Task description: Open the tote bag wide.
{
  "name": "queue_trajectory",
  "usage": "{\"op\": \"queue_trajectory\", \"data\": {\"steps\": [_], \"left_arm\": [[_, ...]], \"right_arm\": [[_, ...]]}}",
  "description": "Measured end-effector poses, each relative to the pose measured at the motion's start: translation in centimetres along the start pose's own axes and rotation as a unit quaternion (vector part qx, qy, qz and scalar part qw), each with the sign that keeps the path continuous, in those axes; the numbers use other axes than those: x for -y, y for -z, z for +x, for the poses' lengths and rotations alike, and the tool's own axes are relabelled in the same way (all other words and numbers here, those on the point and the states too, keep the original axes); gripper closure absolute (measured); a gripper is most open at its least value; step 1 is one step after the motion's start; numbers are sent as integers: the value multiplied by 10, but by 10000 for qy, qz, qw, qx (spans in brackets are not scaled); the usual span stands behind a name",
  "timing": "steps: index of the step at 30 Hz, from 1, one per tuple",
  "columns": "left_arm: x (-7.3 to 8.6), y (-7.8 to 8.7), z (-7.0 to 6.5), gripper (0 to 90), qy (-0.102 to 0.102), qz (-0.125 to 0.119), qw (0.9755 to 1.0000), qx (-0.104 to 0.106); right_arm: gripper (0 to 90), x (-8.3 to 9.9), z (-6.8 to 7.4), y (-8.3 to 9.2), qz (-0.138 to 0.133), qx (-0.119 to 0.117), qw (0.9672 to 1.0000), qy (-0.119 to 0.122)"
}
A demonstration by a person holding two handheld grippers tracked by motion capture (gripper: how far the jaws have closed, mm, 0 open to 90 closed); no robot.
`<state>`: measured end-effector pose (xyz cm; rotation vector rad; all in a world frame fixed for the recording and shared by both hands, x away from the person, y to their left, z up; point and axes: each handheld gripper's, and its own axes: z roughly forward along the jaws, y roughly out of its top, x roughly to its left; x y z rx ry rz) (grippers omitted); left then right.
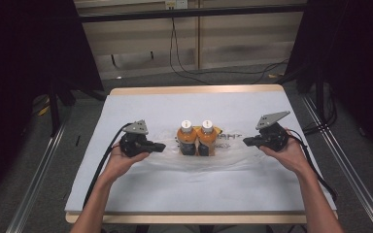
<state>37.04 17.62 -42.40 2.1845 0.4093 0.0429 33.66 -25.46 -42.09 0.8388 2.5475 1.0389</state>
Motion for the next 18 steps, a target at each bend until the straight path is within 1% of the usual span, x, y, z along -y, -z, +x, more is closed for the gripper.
{"op": "queue_trajectory", "data": {"steps": [1, 2, 3, 4, 6, 8, 10, 11, 12, 13, 14, 15, 17, 18], "left_arm": [[-3, -3, -4, 900, -100, 2, 9999, -23], [-5, -6, -9, 900, -129, -18, 9999, -8], [-8, -9, -14, 900, -125, -92, 9999, 34], [-10, -14, -19, 900, -104, -139, 9998, 34], [-16, -23, -30, 900, -227, -125, 9997, 17], [-21, -30, -37, 900, -266, -261, 9992, 157], [-26, -36, -44, 900, -282, -318, 9989, 206], [-27, -39, -46, 900, -329, -296, 9989, 182], [-28, -42, -46, 900, -306, -316, 9989, 142], [-28, -45, -46, 900, -248, -340, 9989, 192], [-28, -48, -46, 900, -220, -379, 9989, 189], [-28, -50, -46, 900, -244, -355, 9990, 152], [-27, -55, -47, 900, -147, -432, 9984, 322], [-27, -57, -47, 899, -139, -458, 9983, 325]], "right_arm": [[900, -3, 2, 1, -53, 13, 10000, 0], [900, -6, 5, 0, -135, -69, 9999, 27], [900, -9, 7, -1, -167, -64, 9998, 60], [900, -13, 9, -2, -183, -103, 9997, 81], [900, -19, 13, -7, -267, -229, 9994, 76], [900, -24, 15, -12, -269, -246, 9993, 100], [900, -28, 16, -18, -286, -309, 9991, 108], [900, -31, 17, -21, -264, -306, 9991, 111], [900, -34, 16, -23, -285, -333, 9990, 90], [900, -36, 16, -24, -333, -363, 9987, 83], [900, -39, 16, -26, -417, -432, 9982, 34], [900, -42, 16, -29, -414, -452, 9981, 42], [900, -48, 16, -36, -400, -476, 9980, 75], [900, -50, 17, -38, -389, -502, 9979, 86]]}}
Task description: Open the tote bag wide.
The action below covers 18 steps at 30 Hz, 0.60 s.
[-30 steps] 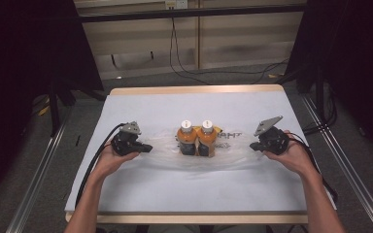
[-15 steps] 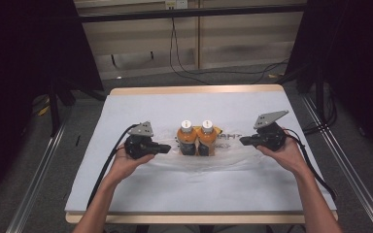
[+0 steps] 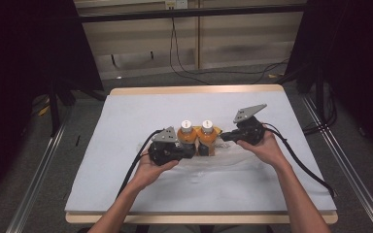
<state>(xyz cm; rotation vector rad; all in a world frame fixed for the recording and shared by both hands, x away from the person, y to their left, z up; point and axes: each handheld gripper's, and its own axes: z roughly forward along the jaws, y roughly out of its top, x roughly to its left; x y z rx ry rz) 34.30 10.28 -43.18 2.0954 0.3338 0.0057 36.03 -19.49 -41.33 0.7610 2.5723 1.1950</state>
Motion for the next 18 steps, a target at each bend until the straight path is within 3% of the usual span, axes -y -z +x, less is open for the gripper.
{"op": "queue_trajectory", "data": {"steps": [2, 5, 8, 10, 15, 16, 18], "left_arm": [[0, -4, -1, 900, -79, 72, 9999, -116], [2, -12, -3, 900, -136, 120, 9995, -270], [2, -19, -5, 900, -137, 156, 9994, -261], [4, -29, -5, 900, -288, 357, 9985, -297], [9, -35, -3, 900, -186, 312, 9983, -462], [9, -35, -3, 900, -246, 345, 9977, -536], [9, -32, -1, 900, -162, 235, 9980, -571]], "right_arm": [[900, -5, 2, -10, 117, -50, 9999, 100], [900, -7, -4, -21, 126, -116, 9999, -20], [900, -8, -9, -28, 143, -123, 9998, -76], [900, -10, -12, -35, 105, -178, 9997, -131], [900, -12, -16, -42, 103, -240, 9995, -171], [900, -12, -16, -44, 139, -260, 9994, -168], [900, -12, -17, -50, 260, -264, 9992, -171]]}}
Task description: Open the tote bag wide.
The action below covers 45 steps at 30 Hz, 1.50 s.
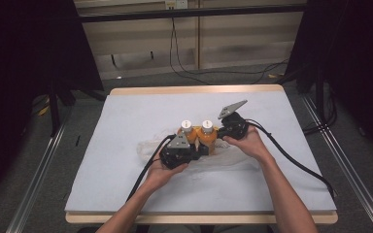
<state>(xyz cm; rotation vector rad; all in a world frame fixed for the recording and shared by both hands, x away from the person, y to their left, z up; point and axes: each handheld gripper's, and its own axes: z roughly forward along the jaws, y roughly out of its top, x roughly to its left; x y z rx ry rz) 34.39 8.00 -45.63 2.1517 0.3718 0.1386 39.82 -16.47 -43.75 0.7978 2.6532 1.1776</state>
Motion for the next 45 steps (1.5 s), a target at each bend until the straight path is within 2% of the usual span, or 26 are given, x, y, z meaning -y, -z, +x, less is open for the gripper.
{"op": "queue_trajectory", "data": {"steps": [3, 9, 11, 13, 15, 17, 18, 19, 23, 24, 26, 28, 29, 31, 32, 33, 34, 36, 37, 40, 42, 43, 44, 45], "left_arm": [[1, 0, 2, 900, -78, 38, 10000, -47], [9, -14, -2, 900, -232, 343, 9990, -171], [9, -14, -3, 900, -203, 379, 9990, -130], [12, -16, -6, 900, -268, 408, 9988, -99], [14, -17, -9, 900, -330, 545, 9978, -154], [16, -20, -12, 900, -400, 639, 9971, -63], [19, -23, -14, 900, -388, 705, 9968, -18], [20, -23, -14, 900, -288, 620, 9977, 25], [19, -19, -11, 900, -348, 771, 9962, 201], [20, -18, -13, 900, -289, 818, 9959, 238], [21, -16, -13, 900, -310, 842, 9952, 390], [22, -16, -16, 900, -371, 777, 9955, 394], [22, -14, -18, 900, -428, 856, 9943, 475], [24, -13, -18, 900, -334, 819, 9945, 555], [24, -11, -17, 900, -355, 904, 9937, 568], [25, -11, -18, 900, -334, 818, 9943, 600], [24, -10, -19, 900, -413, 915, 9932, 589], [25, -9, -21, 900, -377, 843, 9934, 683], [26, -8, -22, 900, -396, 888, 9929, 691], [28, -6, -26, 900, -406, 825, 9930, 742], [29, -4, -25, 900, -352, 876, 9927, 755], [30, -5, -26, 900, -288, 773, 9935, 779], [28, -3, -26, 900, -392, 943, 9920, 745], [28, -4, -26, 900, -381, 908, 9923, 752]], "right_arm": [[900, 3, -2, -8, 30, -71, 9999, -102], [900, 8, -7, -20, 164, -109, 9995, -241], [900, 9, -8, -24, 141, -135, 9995, -262], [900, 11, -9, -29, 223, -167, 9991, -333], [900, 14, -10, -34, 307, -163, 9986, -389], [900, 17, -11, -39, 419, -140, 9982, -405], [900, 18, -12, -40, 462, -149, 9977, -472], [900, 18, -13, -41, 447, -179, 9976, -496], [900, 15, -17, -43, 453, -7, 9981, -420], [900, 15, -18, -43, 468, 47, 9978, -462], [900, 15, -22, -44, 350, 96, 9982, -480], [900, 14, -24, -46, 314, 174, 9982, -482], [900, 13, -24, -47, 330, 214, 9980, -499], [900, 9, -26, -49, 380, 266, 9979, -444], [900, 7, -26, -51, 421, 345, 9977, -395], [900, 5, -26, -52, 447, 405, 9975, -370], [900, 3, -28, -54, 457, 440, 9973, -366], [900, 0, -30, -56, 450, 538, 9966, -443], [900, -1, -32, -58, 423, 602, 9962, -465], [900, -3, -36, -61, 380, 707, 9948, -624], [900, -4, -40, -62, 348, 728, 9944, -689], [900, -5, -42, -63, 330, 750, 9942, -698], [900, -6, -43, -64, 348, 783, 9938, -703], [900, -8, -44, -65, 383, 817, 9929, -775]]}}
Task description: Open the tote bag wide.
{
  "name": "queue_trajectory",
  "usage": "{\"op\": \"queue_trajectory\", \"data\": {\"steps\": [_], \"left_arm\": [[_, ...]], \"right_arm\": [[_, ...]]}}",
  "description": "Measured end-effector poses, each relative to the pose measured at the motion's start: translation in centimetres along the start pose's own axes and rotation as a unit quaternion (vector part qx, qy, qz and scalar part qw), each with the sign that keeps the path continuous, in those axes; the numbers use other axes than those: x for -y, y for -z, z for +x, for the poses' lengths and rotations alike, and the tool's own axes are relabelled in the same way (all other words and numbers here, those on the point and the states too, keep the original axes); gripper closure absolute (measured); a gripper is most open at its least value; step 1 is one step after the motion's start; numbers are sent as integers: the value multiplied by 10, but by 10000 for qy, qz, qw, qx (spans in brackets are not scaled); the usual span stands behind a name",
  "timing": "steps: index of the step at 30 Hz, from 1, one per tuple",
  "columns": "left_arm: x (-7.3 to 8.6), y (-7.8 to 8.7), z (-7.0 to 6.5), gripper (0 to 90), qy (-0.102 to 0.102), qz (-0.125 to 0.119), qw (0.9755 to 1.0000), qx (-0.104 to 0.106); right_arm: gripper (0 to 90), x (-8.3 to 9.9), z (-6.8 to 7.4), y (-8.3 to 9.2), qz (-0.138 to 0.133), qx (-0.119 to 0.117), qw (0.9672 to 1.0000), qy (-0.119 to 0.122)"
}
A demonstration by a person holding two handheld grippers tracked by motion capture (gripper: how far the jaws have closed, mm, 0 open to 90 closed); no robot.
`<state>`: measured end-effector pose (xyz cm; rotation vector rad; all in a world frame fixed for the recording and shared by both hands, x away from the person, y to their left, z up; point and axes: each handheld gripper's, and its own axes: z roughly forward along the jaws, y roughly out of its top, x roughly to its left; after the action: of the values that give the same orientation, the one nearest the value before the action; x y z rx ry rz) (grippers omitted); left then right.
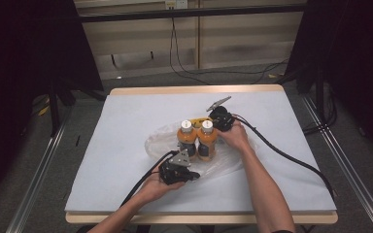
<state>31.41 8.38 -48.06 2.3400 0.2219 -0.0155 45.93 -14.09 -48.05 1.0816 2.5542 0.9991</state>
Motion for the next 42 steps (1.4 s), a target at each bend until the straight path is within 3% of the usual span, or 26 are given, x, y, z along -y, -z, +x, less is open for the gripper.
{"op": "queue_trajectory", "data": {"steps": [1, 3, 4, 17, 19, 24, 27, 29, 31, 36, 42], "left_arm": [[1, -1, -1, 900, 34, -56, 10000, 53], [1, 1, -1, 900, -51, 53, 9999, 139], [2, 0, -1, 900, -38, -99, 9998, 173], [2, 2, -6, 900, -111, 4, 9998, 139], [3, 1, -6, 900, -59, -81, 9998, 169], [3, 0, -5, 900, 14, -151, 9997, 188], [4, 1, 0, 900, 188, -132, 9993, 301], [4, 2, 0, 900, 153, -157, 9994, 272], [2, 4, 1, 900, 240, -238, 9990, 296], [0, 10, 2, 900, 302, -423, 9983, 262], [0, 20, 5, 872, 475, -781, 9957, 176]], "right_arm": [[900, -1, -1, -1, 1, 20, 10000, 14], [900, -4, -2, -2, 24, 106, 9999, 9], [900, -4, -2, -2, 37, 94, 9999, -43], [900, -13, -11, -9, 97, 353, 9992, -161], [900, -15, -11, -10, 110, 429, 9990, -79], [900, -15, -10, -10, 104, 479, 9987, -165], [900, -15, -11, -8, 123, 347, 9990, -235], [900, -15, -10, -4, 92, 215, 9995, -217], [900, -16, -8, 1, -48, 51, 9997, -230], [900, -15, -4, 23, -271, 11, 9995, -163], [900, -7, -6, 54, -776, -127, 9966, -251]]}}
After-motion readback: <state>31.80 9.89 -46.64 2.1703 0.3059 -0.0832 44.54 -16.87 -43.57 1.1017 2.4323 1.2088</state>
